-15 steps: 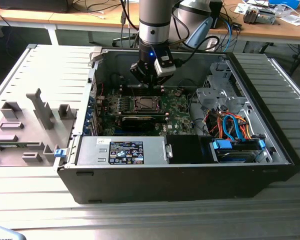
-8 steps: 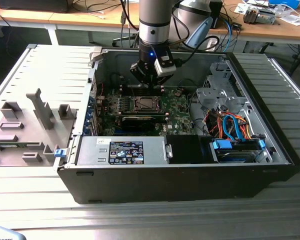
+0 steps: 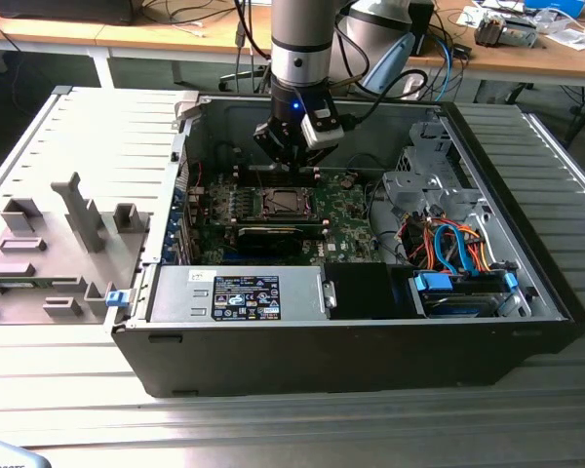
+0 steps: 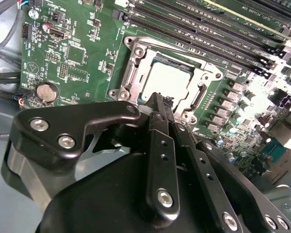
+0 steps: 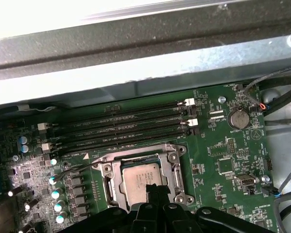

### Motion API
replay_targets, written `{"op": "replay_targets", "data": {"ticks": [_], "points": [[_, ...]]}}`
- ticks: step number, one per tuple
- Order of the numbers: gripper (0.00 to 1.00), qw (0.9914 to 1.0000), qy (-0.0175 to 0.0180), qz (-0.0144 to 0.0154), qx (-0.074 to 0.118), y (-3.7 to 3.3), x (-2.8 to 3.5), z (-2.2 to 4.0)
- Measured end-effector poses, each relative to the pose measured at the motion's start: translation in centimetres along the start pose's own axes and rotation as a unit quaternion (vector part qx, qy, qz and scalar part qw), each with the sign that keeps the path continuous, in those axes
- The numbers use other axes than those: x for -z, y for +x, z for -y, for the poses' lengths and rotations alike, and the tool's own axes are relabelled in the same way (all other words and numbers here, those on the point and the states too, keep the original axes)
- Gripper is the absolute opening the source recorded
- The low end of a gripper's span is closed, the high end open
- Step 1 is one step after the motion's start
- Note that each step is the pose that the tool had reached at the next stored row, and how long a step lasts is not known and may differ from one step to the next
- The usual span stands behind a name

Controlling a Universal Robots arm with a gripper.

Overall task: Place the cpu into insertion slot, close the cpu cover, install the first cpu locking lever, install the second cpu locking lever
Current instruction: 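Install the first cpu locking lever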

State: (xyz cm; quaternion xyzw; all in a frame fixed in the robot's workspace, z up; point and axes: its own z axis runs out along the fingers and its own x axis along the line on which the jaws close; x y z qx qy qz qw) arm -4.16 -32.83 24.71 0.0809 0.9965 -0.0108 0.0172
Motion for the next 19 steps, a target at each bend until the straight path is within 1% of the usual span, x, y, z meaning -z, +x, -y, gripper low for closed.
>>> {"op": "replay_targets", "data": {"ticks": [19], "points": [[0.11,0.99993,-0.0004,0.0002,0.012,0.0,0.0,0.0]]}}
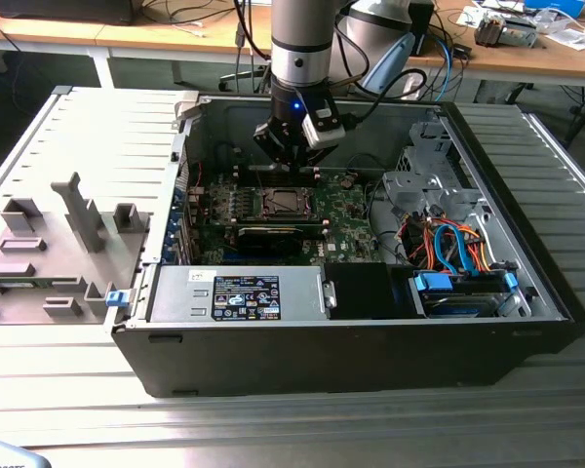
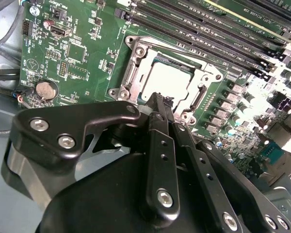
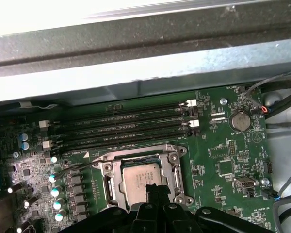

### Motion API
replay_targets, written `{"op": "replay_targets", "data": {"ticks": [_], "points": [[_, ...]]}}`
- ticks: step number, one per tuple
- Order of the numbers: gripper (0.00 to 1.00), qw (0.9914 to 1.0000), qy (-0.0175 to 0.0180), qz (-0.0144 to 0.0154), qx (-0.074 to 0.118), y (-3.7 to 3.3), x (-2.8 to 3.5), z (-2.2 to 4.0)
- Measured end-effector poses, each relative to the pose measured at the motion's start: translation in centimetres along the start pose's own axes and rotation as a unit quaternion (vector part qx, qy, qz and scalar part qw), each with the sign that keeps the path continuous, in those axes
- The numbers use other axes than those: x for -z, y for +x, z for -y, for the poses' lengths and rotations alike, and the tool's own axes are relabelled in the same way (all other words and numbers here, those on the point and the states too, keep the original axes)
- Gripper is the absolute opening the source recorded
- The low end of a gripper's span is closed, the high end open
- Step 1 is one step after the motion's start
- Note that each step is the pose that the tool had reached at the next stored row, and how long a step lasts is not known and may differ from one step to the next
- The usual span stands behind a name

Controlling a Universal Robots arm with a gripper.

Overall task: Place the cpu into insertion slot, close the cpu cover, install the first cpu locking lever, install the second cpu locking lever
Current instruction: 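Install the first cpu locking lever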

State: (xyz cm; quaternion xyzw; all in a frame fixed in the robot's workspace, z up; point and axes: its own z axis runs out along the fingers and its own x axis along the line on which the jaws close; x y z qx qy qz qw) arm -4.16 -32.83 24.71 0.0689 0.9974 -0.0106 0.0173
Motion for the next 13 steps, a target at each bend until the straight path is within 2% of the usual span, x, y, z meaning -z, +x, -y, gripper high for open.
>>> {"op": "replay_targets", "data": {"ticks": [13], "points": [[0.11,0.99997,-0.0003,0.0001,0.007,0.0,0.0,0.0]]}}
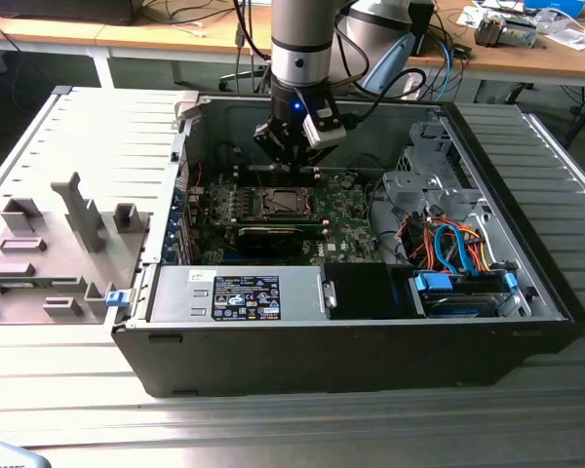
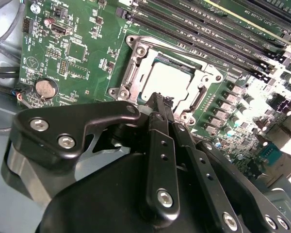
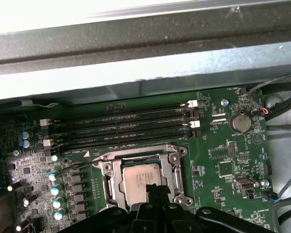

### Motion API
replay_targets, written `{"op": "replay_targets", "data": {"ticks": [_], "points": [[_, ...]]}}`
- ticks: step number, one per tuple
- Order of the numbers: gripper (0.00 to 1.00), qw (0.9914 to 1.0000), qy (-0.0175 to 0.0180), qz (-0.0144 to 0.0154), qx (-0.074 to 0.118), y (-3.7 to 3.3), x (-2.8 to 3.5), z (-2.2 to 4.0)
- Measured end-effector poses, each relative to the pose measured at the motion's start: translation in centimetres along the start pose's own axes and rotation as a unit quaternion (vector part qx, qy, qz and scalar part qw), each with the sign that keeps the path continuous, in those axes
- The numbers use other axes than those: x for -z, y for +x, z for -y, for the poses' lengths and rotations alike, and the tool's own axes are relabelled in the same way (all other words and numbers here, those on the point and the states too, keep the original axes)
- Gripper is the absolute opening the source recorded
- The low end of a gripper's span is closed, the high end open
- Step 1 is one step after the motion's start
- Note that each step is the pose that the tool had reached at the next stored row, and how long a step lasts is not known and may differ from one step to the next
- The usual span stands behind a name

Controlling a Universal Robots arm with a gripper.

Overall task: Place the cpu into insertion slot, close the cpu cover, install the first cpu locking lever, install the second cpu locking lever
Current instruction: 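Install the first cpu locking lever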

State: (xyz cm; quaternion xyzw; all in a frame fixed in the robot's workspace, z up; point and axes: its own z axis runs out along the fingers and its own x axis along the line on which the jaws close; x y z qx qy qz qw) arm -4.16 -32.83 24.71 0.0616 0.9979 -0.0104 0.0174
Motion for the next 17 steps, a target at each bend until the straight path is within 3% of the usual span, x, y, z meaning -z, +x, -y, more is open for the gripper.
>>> {"op": "replay_targets", "data": {"ticks": [17], "points": [[0.11,0.99995,-0.0004,0.0002,0.01,0.0,0.0,0.0]]}}
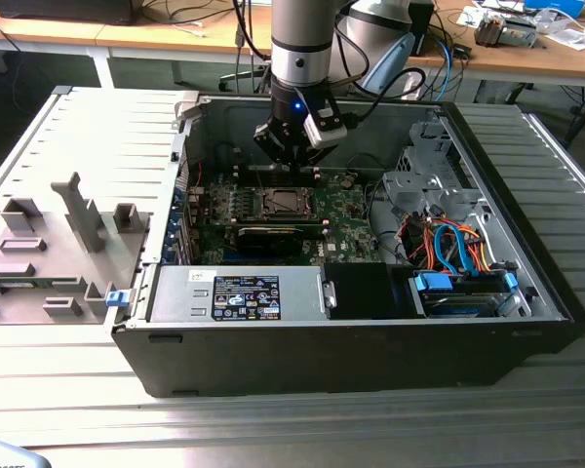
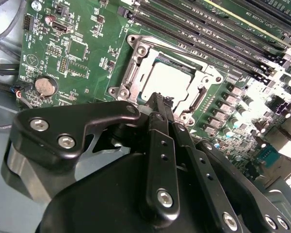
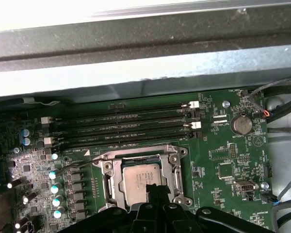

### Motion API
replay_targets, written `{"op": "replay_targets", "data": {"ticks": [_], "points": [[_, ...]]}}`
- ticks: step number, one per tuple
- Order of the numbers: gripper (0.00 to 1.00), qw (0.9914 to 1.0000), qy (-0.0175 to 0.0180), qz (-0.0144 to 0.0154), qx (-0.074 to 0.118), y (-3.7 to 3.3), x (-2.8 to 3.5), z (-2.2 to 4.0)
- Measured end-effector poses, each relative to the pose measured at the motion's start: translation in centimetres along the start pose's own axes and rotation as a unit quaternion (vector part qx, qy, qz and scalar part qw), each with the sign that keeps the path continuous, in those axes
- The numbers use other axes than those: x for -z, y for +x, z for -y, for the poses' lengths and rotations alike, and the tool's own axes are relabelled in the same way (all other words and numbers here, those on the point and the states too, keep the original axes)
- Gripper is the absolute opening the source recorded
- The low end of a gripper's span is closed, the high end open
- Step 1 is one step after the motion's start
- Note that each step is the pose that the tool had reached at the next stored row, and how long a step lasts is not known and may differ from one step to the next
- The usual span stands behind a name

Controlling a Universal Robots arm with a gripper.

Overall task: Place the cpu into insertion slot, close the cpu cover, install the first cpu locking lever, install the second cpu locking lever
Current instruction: 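Install the first cpu locking lever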

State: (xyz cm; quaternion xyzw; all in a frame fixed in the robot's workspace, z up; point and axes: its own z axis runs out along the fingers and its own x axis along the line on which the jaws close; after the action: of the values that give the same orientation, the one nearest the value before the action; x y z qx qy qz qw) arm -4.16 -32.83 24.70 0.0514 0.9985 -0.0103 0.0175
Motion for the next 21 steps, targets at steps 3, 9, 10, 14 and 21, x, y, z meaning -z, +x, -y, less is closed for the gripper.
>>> {"op": "replay_targets", "data": {"ticks": [3,9,10,14,21], "points": [[0.11,1.0,-0.0001,0.0,0.002,0.0,0.0,0.0],[0.11,0.99999,-0.0002,0.0001,0.005,0.0,0.0,0.0],[0.11,0.99998,-0.0003,0.0001,0.006,0.0,0.0,0.0],[0.11,0.99996,-0.0003,0.0002,0.009,0.0,0.0,0.0],[0.11,0.99984,-0.0007,0.0004,0.018,0.0,0.0,0.0]]}}
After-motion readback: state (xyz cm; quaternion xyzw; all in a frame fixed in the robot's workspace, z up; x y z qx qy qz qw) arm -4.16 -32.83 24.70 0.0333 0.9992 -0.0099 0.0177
